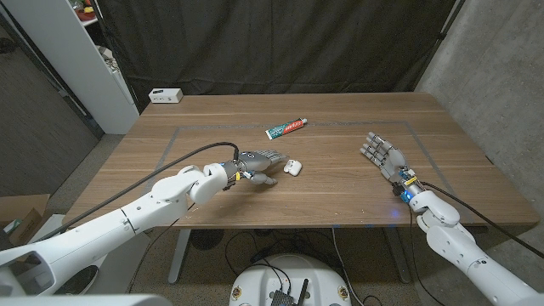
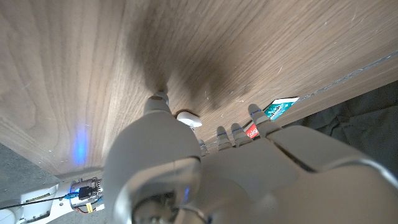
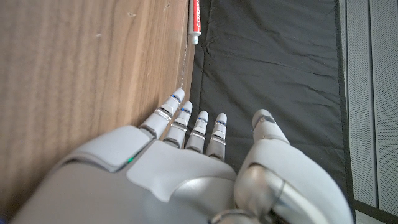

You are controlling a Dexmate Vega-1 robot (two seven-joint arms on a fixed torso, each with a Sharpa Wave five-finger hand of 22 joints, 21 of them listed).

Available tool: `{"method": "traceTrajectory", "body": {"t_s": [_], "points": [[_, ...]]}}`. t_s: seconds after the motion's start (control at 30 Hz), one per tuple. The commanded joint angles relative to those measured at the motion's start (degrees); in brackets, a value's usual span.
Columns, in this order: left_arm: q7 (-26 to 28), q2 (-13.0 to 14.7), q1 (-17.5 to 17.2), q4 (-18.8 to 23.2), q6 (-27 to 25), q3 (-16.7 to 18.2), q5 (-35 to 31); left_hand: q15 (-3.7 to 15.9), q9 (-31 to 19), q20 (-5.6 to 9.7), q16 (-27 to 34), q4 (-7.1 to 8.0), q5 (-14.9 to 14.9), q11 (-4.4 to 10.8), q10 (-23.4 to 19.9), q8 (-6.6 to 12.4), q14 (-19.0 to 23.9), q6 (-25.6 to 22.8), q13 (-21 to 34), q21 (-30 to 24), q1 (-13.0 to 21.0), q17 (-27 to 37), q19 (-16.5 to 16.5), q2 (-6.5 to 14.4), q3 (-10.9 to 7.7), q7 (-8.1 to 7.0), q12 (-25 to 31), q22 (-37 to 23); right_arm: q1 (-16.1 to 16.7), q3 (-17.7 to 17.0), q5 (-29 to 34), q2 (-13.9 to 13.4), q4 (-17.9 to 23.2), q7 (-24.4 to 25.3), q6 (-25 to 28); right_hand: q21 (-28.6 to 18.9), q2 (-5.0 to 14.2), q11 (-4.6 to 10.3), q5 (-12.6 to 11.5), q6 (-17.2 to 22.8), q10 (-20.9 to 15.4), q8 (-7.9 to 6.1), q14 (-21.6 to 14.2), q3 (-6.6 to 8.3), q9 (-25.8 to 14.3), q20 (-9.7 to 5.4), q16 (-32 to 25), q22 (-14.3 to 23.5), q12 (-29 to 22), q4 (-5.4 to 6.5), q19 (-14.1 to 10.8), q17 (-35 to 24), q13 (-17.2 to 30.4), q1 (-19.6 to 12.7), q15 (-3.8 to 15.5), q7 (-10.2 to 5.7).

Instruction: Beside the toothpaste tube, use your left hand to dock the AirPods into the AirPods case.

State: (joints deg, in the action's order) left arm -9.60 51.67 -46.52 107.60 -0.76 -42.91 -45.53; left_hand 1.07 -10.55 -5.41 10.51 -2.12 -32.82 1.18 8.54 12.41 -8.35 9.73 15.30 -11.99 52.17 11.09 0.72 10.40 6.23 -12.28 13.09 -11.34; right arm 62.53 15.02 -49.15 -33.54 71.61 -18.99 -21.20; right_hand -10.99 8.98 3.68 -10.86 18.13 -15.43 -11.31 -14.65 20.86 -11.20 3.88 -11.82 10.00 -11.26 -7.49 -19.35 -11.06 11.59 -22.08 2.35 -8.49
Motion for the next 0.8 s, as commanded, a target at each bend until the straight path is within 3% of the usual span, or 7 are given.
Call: {"method": "traceTrajectory", "body": {"t_s": [0.03, 0.37, 0.53, 0.6, 0.73, 0.8], "points": [[-1.71, -0.03, 0.23, 0.15, 3.17, 0.66, -0.1, -0.25, -0.07, 0.0, -0.23, 0.36, 0.41, -0.26, 0.89, 0.05, -0.94, 9.26, 0.08, 0.25, 0.04, 0.07, 0.9, -0.18, 0.03, -0.33, -0.3, -0.13, 0.8, -0.16, -0.2, 1.13, -0.49, 0.11, -2.31, -0.37, 0.11, 0.03, -0.2, 0.18, -0.54, 0.05, 0.03, 0.41, 0.05, 0.57, -0.43, 0.13, -0.3, 0.14, -0.15, -0.08, 0.1, 0.61, 3.21, 0.1], [-4.61, 0.17, 0.19, 0.86, 3.5, 0.89, -0.6, -0.3, -0.1, 0.05, 0.0, 0.92, 0.53, -0.26, 0.86, 0.12, -1.05, 8.44, 0.09, 0.18, -0.21, 0.12, 1.05, 0.2, -0.07, -0.21, -0.16, -0.13, 1.62, -0.33, -0.2, 1.18, -0.16, 0.04, -3.26, -0.37, 0.11, -0.11, -0.19, 0.17, -0.5, 0.06, 0.0, 0.42, 0.05, 0.59, -0.45, 0.13, -0.28, 0.14, -0.13, -0.09, 0.11, 0.63, 3.09, 0.03], [-6.23, 0.25, 0.22, 1.26, 3.09, 1.04, -0.92, -0.3, -0.52, 0.2, 0.44, 3.16, 1.51, -0.23, 0.15, 4.43, -0.51, -8.28, -0.21, -0.45, -0.31, -0.3, 0.21, -0.24, -0.3, -0.04, 0.77, 0.13, 1.87, -0.44, -0.41, 1.34, -0.06, 0.17, -3.43, -0.38, 0.1, -0.17, -0.18, 0.21, -0.48, 0.05, 0.06, 0.43, 0.05, 0.6, -0.43, 0.13, -0.27, 0.13, -0.12, -0.09, 0.11, 0.64, 3.18, 0.04], [-6.67, 0.34, 0.17, 1.56, 2.8, 1.17, -1.15, -0.14, -0.5, 0.2, 0.42, 3.34, 1.61, -0.33, 0.19, 4.78, -0.56, -10.03, -0.26, -0.44, -0.29, -0.33, 0.26, -0.35, -0.25, -0.04, 0.79, 0.15, 1.87, -0.44, -0.35, 1.35, -0.15, 0.12, -3.59, -0.38, 0.08, -0.18, -0.18, 0.2, -0.48, 0.05, 0.07, 0.41, 0.05, 0.63, -0.43, 0.13, -0.27, 0.13, -0.13, -0.09, 0.11, 0.66, 3.15, 0.09], [-7.25, 0.34, 0.06, 1.93, 2.09, 1.49, -1.43, 0.07, -0.46, 0.2, 0.43, 4.54, 2.21, -0.32, 0.01, 6.81, -0.51, -20.21, -0.62, -0.47, -0.55, -0.4, 0.3, -0.71, 0.33, -0.12, 1.0, 0.22, 1.81, -0.53, -0.47, 1.45, -0.48, -0.03, -3.76, -0.37, 0.07, -0.16, -0.16, 0.2, -0.47, 0.05, 0.07, 0.39, 0.05, 0.65, -0.44, 0.13, -0.27, 0.17, -0.11, -0.11, 0.11, 0.72, 3.21, 0.07], [-7.35, 0.21, 0.15, 1.92, 1.94, 1.52, -1.67, 0.14, -0.43, 0.29, 0.47, 4.62, 2.25, -0.2, 0.09, 6.89, -0.43, -20.92, -0.65, -0.49, -0.53, -0.4, 0.27, -0.74, 0.39, -0.16, 0.98, 0.22, 1.79, -0.55, -0.59, 1.48, -0.58, -0.08, -3.7, -0.38, 0.08, -0.18, -0.16, 0.18, -0.49, 0.06, 0.1, 0.39, 0.05, 0.64, -0.43, 0.13, -0.27, 0.17, -0.12, -0.11, 0.11, 0.72, 3.14, 0.08]]}}
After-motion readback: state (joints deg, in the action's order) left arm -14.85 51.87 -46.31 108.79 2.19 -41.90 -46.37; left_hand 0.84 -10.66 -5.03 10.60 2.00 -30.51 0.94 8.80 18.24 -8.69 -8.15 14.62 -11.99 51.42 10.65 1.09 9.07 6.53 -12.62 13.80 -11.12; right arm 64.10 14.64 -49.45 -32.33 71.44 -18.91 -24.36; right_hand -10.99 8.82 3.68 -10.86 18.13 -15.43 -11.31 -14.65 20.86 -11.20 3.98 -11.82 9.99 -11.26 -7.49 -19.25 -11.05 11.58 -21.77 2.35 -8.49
